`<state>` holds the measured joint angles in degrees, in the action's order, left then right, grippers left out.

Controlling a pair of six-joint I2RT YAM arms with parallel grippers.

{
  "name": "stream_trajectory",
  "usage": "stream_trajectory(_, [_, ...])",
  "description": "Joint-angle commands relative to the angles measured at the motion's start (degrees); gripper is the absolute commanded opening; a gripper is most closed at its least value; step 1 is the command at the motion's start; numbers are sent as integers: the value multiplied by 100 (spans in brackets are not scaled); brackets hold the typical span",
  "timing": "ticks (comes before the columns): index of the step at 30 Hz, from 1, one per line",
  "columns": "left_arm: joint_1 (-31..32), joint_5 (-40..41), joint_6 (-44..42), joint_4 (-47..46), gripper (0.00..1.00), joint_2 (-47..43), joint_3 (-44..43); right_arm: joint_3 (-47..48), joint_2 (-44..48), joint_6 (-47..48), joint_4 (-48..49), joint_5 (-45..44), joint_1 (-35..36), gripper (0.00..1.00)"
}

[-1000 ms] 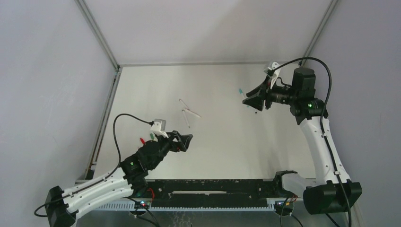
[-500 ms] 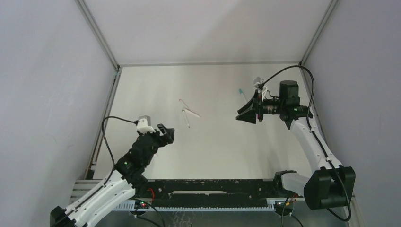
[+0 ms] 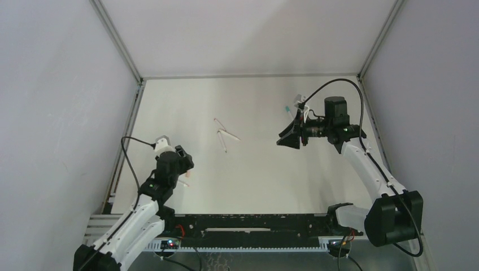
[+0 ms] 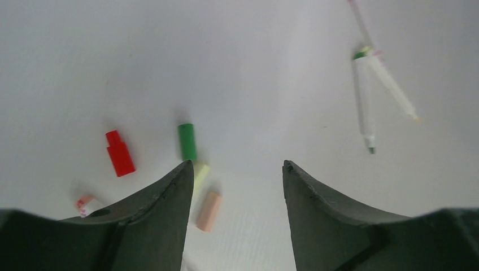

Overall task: Insert the pens into the pen caps
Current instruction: Move the pen to the center of the board.

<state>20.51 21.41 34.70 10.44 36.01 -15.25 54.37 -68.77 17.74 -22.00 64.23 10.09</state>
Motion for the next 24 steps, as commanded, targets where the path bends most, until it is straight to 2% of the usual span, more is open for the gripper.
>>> stream_trajectory(1, [-310, -405, -81, -275, 63, 631, -397, 118, -69, 213, 42, -142, 41, 52])
stream_trajectory(5, [-400, -271, -63, -391, 59, 1220, -490, 118, -113, 260, 20, -190, 46, 52])
stream_trajectory(9, [-438, 68, -19, -334, 49, 1601, -642, 118, -153, 294, 4, -221, 61, 52])
stream_trajectory(24, [-504, 609, 235, -77, 46, 2458, -1080, 114, -240, 400, -40, -301, 125, 52])
